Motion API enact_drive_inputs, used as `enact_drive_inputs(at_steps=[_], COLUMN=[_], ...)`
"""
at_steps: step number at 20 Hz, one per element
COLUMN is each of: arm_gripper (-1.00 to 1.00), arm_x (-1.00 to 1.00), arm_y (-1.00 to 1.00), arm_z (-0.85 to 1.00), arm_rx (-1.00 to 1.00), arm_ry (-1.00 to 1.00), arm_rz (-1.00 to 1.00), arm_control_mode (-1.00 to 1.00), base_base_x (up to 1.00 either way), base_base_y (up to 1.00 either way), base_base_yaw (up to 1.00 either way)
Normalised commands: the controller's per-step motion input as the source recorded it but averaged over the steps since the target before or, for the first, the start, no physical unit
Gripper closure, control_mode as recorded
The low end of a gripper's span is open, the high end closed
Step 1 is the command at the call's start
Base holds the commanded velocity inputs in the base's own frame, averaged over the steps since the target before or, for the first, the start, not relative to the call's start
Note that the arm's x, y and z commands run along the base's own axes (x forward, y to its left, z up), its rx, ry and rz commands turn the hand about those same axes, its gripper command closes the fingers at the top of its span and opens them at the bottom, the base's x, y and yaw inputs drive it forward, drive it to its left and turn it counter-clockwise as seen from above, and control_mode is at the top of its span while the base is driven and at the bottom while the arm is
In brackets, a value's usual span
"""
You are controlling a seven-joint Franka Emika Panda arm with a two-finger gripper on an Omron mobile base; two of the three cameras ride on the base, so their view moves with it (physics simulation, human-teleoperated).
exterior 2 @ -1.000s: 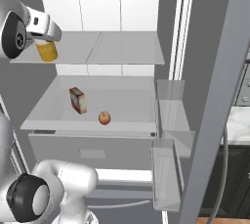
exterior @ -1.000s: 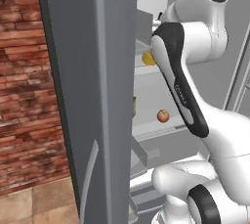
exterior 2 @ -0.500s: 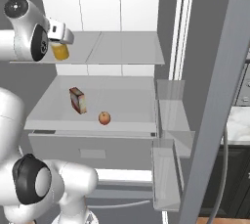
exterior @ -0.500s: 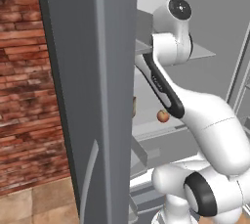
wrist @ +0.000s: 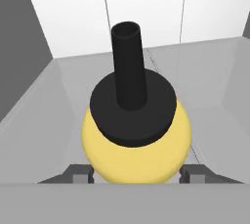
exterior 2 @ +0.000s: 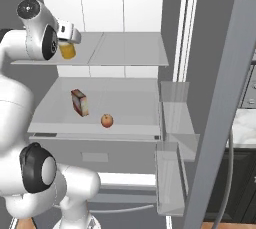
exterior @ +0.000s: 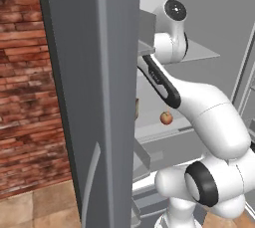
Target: Place the mustard and mustard from the counter to the top shelf of the fridge. If the existing items in the fridge are on the top shelf, move them to other shelves.
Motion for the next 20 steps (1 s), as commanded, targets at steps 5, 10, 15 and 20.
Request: enact_drive_inputs(at_steps=[5,10,15,20], arm_gripper=[1.0,1.0,1.0,-1.0], arm_x=[0.16,0.15,0.15,0.12], arm_y=[0.0,0.0,0.0,0.0], arm_z=[-0.07,-0.09,-0.04,0.0], arm_rx=[-0.01,-0.01,0.0,0.0], arm_ry=[0.04,0.04,0.01,0.0], arm_rz=[0.0,0.0,0.0,0.0], arm_control_mode=[-1.0,-1.0,-1.0,-1.0], base_base_x=[0.0,0.0,0.0,0.0], base_base_y=[0.0,0.0,0.0,0.0], base_base_yaw=[0.0,0.0,0.0,0.0])
